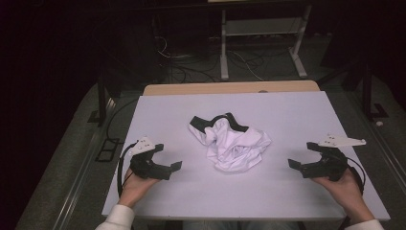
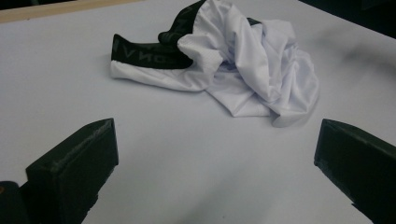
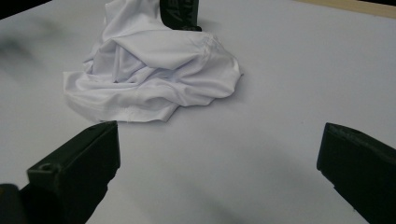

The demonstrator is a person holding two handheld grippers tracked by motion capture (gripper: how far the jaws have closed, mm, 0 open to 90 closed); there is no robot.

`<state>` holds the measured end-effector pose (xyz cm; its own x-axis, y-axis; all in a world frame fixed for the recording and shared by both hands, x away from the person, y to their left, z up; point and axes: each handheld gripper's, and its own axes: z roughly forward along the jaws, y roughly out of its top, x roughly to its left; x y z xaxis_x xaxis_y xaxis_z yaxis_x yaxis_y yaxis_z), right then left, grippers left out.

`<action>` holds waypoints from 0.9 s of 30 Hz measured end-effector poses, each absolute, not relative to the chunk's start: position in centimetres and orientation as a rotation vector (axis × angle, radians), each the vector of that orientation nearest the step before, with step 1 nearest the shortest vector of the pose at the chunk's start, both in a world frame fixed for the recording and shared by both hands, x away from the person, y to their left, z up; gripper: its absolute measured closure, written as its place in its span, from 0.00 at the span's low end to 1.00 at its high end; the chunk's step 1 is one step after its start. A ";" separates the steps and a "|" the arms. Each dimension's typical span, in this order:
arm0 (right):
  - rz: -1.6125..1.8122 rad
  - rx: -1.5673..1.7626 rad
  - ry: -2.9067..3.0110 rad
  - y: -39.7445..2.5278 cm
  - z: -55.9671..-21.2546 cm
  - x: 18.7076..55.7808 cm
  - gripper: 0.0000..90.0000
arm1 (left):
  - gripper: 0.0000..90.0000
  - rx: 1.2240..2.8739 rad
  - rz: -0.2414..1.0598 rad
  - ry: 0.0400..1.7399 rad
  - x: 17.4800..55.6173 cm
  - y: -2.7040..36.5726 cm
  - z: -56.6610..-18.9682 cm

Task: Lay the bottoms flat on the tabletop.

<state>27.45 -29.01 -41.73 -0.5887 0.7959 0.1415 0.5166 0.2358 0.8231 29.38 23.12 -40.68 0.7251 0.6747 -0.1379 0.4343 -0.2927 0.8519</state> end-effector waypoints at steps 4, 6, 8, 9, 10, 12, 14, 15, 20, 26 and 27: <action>1.286 1.230 2.215 -29.0 -41.4 27.8 0.00 | 0.00 1.949 0.304 0.836 29.7 22.7 -40.1; 1.287 1.232 2.218 -29.0 -41.3 28.0 0.00 | 0.00 1.950 0.302 0.831 29.9 22.6 -39.9; 1.287 1.233 2.220 -29.0 -41.1 28.2 0.00 | 0.00 1.949 0.301 0.835 30.1 22.5 -39.7; 1.287 1.236 2.222 -29.0 -41.1 28.3 0.00 | 0.00 1.951 0.302 0.832 30.3 22.5 -39.7; 1.285 1.240 2.223 -29.0 -41.0 28.4 0.00 | 0.00 1.949 0.301 0.833 30.3 22.4 -39.6; 1.282 1.236 2.226 -29.0 -40.7 28.6 0.00 | 0.00 1.949 0.302 0.834 30.5 22.4 -39.4; 1.285 1.231 2.225 -28.9 -40.6 28.7 0.00 | 0.00 1.960 0.302 0.827 30.8 22.3 -39.1; 1.285 1.229 2.229 -28.8 -40.4 28.9 0.00 | 0.00 1.966 0.302 0.825 30.8 22.3 -39.0; 1.287 1.219 2.237 -28.6 -39.8 29.6 0.00 | 0.00 1.977 0.306 0.811 31.4 22.1 -38.3; 1.309 1.216 2.229 -28.4 -39.4 30.9 0.00 | 0.00 1.980 0.292 0.811 32.4 22.0 -38.0; 1.310 1.218 2.233 -28.2 -39.3 31.3 0.00 | 0.00 1.982 0.289 0.810 32.5 22.0 -38.0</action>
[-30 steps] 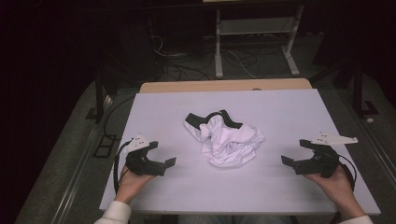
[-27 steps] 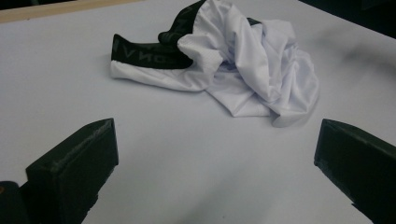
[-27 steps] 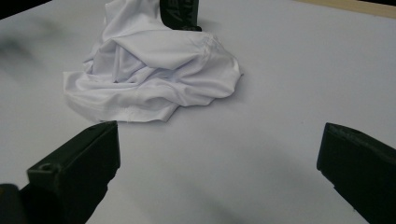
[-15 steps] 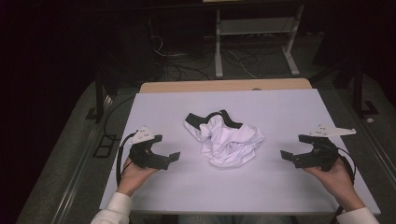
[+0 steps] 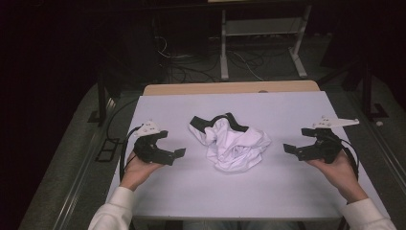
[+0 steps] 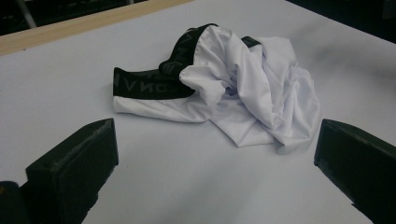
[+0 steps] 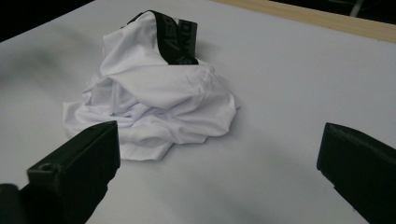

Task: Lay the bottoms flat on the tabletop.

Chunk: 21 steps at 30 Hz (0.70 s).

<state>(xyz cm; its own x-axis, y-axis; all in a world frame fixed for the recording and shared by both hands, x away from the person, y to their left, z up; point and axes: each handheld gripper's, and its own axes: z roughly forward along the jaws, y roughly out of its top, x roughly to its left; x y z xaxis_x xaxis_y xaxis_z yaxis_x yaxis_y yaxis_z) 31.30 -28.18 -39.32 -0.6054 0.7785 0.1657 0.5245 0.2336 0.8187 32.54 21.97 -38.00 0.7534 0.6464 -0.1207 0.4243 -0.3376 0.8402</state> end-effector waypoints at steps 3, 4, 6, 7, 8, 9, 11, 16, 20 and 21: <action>1.307 1.211 2.240 -28.0 -39.2 31.7 0.00 | 0.00 1.990 0.284 0.808 33.0 21.9 -37.9; 1.304 1.211 2.242 -27.9 -39.1 31.9 0.00 | 0.00 1.994 0.282 0.806 33.1 21.9 -37.8; 1.297 1.207 2.249 -27.7 -38.9 32.4 0.00 | 0.00 2.000 0.278 0.804 33.4 21.8 -37.7; 1.292 1.206 2.250 -27.6 -38.8 32.5 0.00 | 0.00 2.004 0.275 0.801 33.6 21.8 -37.6; 1.285 1.205 2.252 -27.5 -38.6 32.7 0.00 | 0.00 2.008 0.272 0.798 33.8 21.7 -37.6; 1.276 1.203 2.255 -27.5 -38.5 33.0 0.00 | 0.00 2.013 0.271 0.796 33.9 21.6 -37.5; 1.270 1.205 2.258 -27.4 -38.2 33.3 0.00 | 0.00 2.017 0.270 0.791 34.2 21.6 -37.3; 1.264 1.208 2.264 -27.3 -37.7 34.2 0.00 | 0.00 2.027 0.270 0.782 34.8 21.6 -36.6; 1.265 1.212 2.273 -27.1 -37.7 34.8 0.00 | 0.00 2.006 0.266 0.771 35.2 21.7 -36.0; 1.263 1.215 2.277 -27.0 -37.8 35.0 0.00 | 0.00 2.001 0.266 0.768 35.3 21.7 -35.9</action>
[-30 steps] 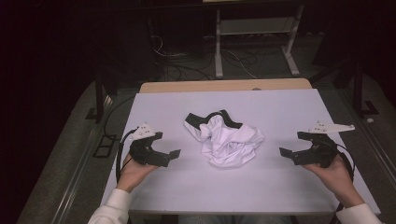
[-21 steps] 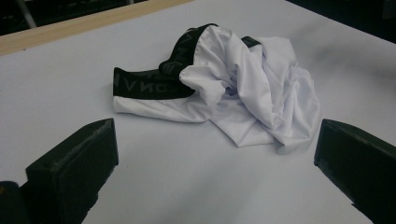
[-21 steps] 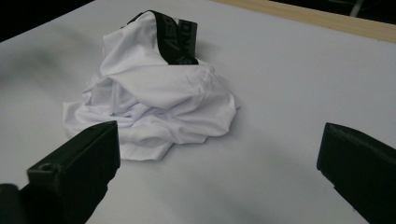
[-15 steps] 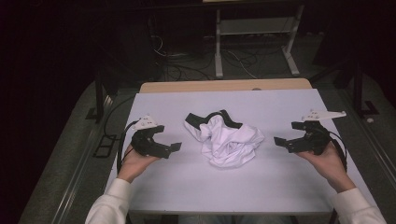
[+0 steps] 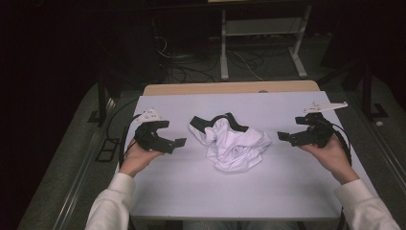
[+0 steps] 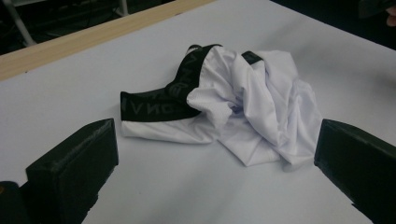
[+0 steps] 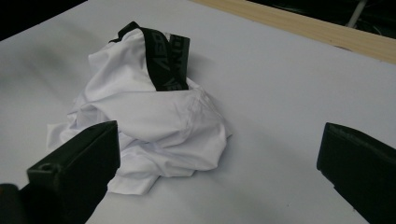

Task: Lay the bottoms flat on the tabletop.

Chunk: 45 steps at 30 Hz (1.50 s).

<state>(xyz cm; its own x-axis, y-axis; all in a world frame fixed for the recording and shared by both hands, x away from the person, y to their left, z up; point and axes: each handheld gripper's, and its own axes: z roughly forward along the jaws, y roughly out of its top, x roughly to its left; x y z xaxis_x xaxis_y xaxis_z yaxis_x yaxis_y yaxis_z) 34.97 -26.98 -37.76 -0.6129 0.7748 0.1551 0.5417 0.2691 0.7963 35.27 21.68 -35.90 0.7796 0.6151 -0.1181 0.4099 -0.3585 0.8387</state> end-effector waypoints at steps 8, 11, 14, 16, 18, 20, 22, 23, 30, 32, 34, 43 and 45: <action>1.260 1.215 2.290 -26.4 -37.8 36.5 0.00 | 0.00 2.004 0.276 0.747 36.4 21.0 -35.3; 1.265 1.216 2.288 -26.1 -37.6 36.9 0.00 | 0.00 2.011 0.277 0.744 36.9 20.8 -35.3; 1.273 1.211 2.286 -25.8 -37.4 37.5 0.00 | 0.00 2.012 0.275 0.748 37.4 20.7 -35.4; 1.271 1.206 2.293 -25.6 -37.2 37.8 0.00 | 0.00 2.012 0.279 0.752 37.8 20.7 -35.4; 1.276 1.200 2.295 -25.3 -37.0 38.1 0.00 | 0.00 2.016 0.282 0.756 38.1 20.7 -35.4; 1.279 1.191 2.303 -25.0 -36.8 38.4 0.00 | 0.00 2.022 0.286 0.762 38.5 20.7 -35.4; 1.280 1.188 2.307 -24.8 -36.6 38.6 0.00 | 0.00 2.019 0.286 0.766 38.9 20.8 -35.4; 1.280 1.187 2.309 -24.7 -36.5 38.7 0.00 | 0.00 2.018 0.285 0.767 39.1 20.9 -35.3; 1.271 1.181 2.326 -23.5 -36.1 39.8 0.00 | 0.00 2.011 0.283 0.794 40.6 21.0 -35.5; 1.277 1.180 2.326 -23.1 -35.9 40.1 0.00 | 0.00 2.007 0.284 0.801 40.9 21.0 -35.6; 1.279 1.176 2.328 -22.7 -35.6 40.5 0.00 | 0.00 2.010 0.287 0.816 41.3 21.0 -35.8; 1.286 1.163 2.339 -20.4 -34.8 41.9 0.00 | 0.00 1.987 0.277 0.874 42.8 21.4 -36.2; 1.281 1.161 2.345 -20.1 -34.7 42.1 0.00 | 0.00 1.976 0.276 0.886 43.0 21.5 -36.4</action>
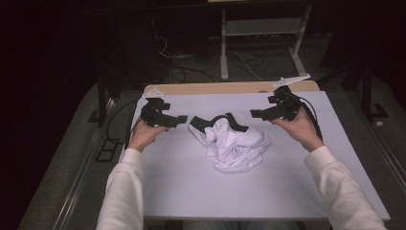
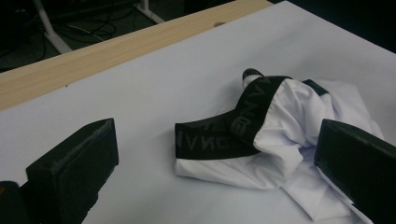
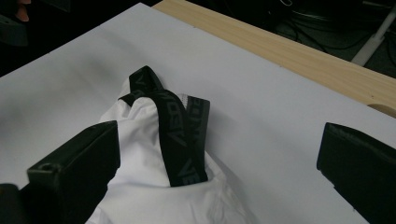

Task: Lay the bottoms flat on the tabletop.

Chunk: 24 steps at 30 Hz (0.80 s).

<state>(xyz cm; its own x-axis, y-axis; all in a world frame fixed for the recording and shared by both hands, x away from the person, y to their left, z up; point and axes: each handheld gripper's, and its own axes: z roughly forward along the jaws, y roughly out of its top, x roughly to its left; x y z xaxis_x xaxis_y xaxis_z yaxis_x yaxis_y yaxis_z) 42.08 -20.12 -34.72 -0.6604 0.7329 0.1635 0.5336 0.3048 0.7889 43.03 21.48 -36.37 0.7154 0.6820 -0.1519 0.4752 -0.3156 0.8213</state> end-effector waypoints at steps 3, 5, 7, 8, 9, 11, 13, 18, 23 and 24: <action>1.280 1.159 2.362 -19.1 -34.8 42.4 0.00 | 0.00 1.981 0.272 0.904 43.3 21.5 -36.8; 1.291 1.169 2.364 -18.4 -35.0 42.6 0.00 | 0.00 1.983 0.268 0.912 43.5 21.4 -37.0; 1.295 1.179 2.366 -17.9 -35.2 42.8 0.00 | 0.00 1.983 0.265 0.920 43.6 21.3 -37.2; 1.301 1.187 2.370 -17.6 -35.3 42.9 0.00 | 0.00 1.981 0.264 0.921 43.7 21.2 -37.3; 1.302 1.189 2.376 -17.4 -35.5 43.0 0.00 | 0.00 1.977 0.263 0.923 43.8 21.2 -37.4; 1.289 1.207 2.386 -17.0 -35.8 43.1 0.00 | 0.00 1.975 0.259 0.928 43.9 21.1 -37.6; 1.273 1.229 2.402 -16.6 -36.1 43.2 0.00 | 0.00 1.976 0.251 0.933 44.2 21.0 -37.9; 1.253 1.286 2.443 -16.2 -37.1 43.6 0.03 | 0.00 1.951 0.231 0.955 44.7 20.7 -39.1; 1.261 1.343 2.468 -16.3 -37.9 43.9 0.06 | 0.00 1.941 0.205 0.972 45.2 20.3 -40.6; 1.265 1.358 2.470 -16.3 -38.1 43.9 0.07 | 0.00 1.944 0.201 0.979 45.3 20.2 -40.8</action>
<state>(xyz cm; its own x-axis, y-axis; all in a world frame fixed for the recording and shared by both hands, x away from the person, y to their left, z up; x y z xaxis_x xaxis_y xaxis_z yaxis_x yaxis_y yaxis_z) 43.88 -16.34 -38.12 -0.6128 0.7233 0.3182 0.6809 0.2789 0.6772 45.32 20.21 -40.84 0.6704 0.7031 -0.2371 0.5530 -0.2603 0.7915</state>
